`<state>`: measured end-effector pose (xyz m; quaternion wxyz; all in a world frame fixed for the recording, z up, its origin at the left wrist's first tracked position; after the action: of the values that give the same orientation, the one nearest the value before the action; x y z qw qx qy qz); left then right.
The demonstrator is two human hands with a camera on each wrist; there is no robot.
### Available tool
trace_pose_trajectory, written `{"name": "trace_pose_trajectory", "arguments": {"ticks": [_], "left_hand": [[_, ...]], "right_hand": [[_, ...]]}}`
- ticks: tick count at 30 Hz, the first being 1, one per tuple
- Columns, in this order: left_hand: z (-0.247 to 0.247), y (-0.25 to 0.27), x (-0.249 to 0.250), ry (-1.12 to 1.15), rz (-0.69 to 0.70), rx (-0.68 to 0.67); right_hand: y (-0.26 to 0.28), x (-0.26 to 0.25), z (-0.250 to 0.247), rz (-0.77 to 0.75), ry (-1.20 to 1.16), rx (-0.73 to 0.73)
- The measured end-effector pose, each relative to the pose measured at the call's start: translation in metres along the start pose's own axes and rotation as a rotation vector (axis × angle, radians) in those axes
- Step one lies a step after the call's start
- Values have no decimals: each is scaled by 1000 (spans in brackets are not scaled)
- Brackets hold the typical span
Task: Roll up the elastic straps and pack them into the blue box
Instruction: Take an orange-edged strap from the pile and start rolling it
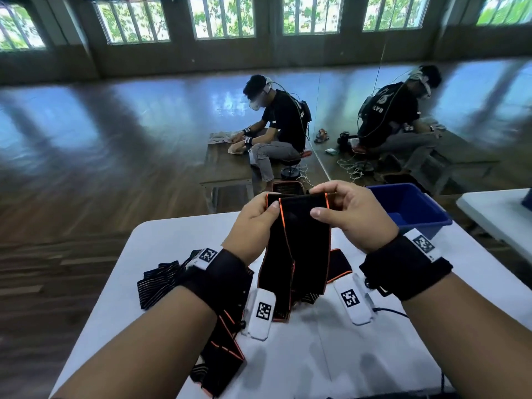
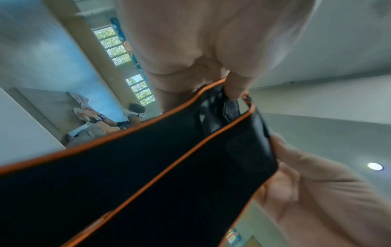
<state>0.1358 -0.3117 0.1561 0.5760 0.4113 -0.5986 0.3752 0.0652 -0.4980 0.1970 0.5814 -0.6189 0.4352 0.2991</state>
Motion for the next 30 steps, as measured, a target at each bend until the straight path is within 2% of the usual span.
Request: {"name": "trace_pose_trajectory", "arguments": {"ticks": [2, 6, 8, 11, 16, 19, 23, 30], "left_hand": [[3, 5, 2, -3, 25, 20], [4, 11, 0, -47, 55, 201], [10, 14, 0, -82, 79, 266], [34, 23, 6, -114, 137, 253], [80, 29, 17, 4, 109, 116], [93, 26, 21, 56, 101, 86], [109, 24, 25, -2, 141, 161], [125, 21, 29, -158, 210, 277]], "right_hand": [[6, 4, 3, -24, 87, 81], [16, 12, -1, -33, 309, 366], [19, 13, -4, -29, 344, 440], [22, 15, -7, -41, 331, 414], [28, 14, -15, -75, 109, 397], [33, 10, -33, -107, 27, 365], [36, 9, -54, -87, -99, 273], [40, 0, -75, -30, -122, 181]]}}
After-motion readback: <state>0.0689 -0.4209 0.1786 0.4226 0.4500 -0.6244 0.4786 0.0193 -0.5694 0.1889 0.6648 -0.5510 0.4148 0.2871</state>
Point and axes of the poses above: each hand's wrist, its own y-axis away from the middle knuckle, its own z-axis out of the palm, x = y × z, the point moved 1 cm from there along -y, towards the middle knuckle, and after that the axes turned 14 degrees about -z, right-handed, at the moved point
